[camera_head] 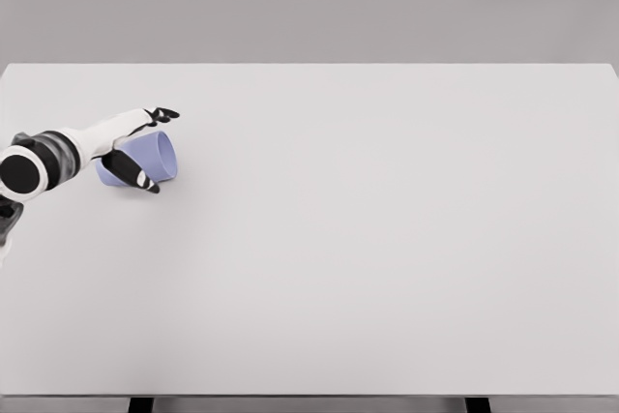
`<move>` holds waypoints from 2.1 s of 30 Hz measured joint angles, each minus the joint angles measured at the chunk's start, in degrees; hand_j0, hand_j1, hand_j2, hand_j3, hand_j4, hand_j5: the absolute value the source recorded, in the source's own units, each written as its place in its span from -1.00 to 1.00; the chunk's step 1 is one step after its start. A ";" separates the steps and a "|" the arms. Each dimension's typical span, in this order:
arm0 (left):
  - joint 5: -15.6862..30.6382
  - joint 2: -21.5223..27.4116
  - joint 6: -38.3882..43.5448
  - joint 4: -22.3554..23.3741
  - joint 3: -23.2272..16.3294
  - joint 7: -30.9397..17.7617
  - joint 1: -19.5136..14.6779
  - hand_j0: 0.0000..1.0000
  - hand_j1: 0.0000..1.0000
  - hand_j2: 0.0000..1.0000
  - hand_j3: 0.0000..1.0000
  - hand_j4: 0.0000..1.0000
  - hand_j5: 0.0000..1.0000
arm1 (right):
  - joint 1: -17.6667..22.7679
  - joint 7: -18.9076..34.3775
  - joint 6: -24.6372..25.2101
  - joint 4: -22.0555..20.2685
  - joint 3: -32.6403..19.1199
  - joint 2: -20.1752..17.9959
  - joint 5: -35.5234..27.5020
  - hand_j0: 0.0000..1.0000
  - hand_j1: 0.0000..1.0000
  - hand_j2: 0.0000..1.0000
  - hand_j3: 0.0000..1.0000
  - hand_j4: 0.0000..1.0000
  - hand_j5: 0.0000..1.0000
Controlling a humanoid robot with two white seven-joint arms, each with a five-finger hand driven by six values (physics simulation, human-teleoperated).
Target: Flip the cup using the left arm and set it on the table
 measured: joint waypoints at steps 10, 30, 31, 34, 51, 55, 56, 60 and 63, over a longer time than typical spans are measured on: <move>-2.78 -0.26 0.12 0.20 -0.27 0.00 0.35 1.00 1.00 1.00 1.00 1.00 1.00 | 0.00 0.00 0.01 0.00 0.00 0.00 0.03 1.00 1.00 1.00 1.00 1.00 1.00; -9.10 -2.82 -0.18 1.77 -1.09 0.00 0.35 1.00 1.00 1.00 1.00 1.00 1.00 | 0.00 0.00 0.00 0.00 -0.01 0.00 0.03 1.00 1.00 1.00 1.00 1.00 1.00; -9.23 -2.98 -0.18 2.03 -1.15 0.00 0.26 1.00 1.00 1.00 1.00 1.00 1.00 | 0.00 0.00 0.00 0.00 -0.02 0.00 0.03 1.00 1.00 1.00 1.00 1.00 1.00; -9.51 -3.23 -0.25 2.71 -1.23 0.00 0.18 1.00 1.00 1.00 1.00 1.00 1.00 | 0.00 0.00 0.01 0.00 -0.02 0.00 0.03 1.00 1.00 1.00 1.00 1.00 1.00; -9.79 -3.61 -0.55 6.34 -1.27 0.00 -0.18 0.75 0.75 0.75 0.75 0.75 0.75 | 0.00 0.00 0.00 0.00 -0.01 0.00 0.02 1.00 1.00 1.00 1.00 1.00 1.00; -9.79 -3.63 -0.49 6.41 -1.27 0.00 -0.09 0.62 0.62 0.62 0.62 0.62 0.62 | 0.00 0.00 0.01 0.00 -0.01 0.00 0.02 1.00 1.00 1.00 1.00 1.00 1.00; -9.79 -3.64 -0.43 6.42 -1.27 0.00 -0.09 0.59 0.59 0.59 0.59 0.59 0.59 | 0.00 0.00 0.01 0.00 -0.01 0.00 0.03 1.00 1.00 1.00 1.00 1.00 1.00; -9.76 -3.68 -0.21 6.43 -1.27 0.00 -0.09 0.51 0.51 0.51 0.51 0.51 0.51 | 0.00 0.00 0.01 0.00 -0.02 0.00 0.02 1.00 1.00 1.00 1.00 1.00 1.00; -9.73 -3.69 -0.15 6.35 -1.25 0.00 -0.09 0.45 0.45 0.45 0.45 0.45 0.45 | 0.00 0.00 0.00 0.00 -0.02 0.00 0.03 1.00 1.00 1.00 1.00 1.00 1.00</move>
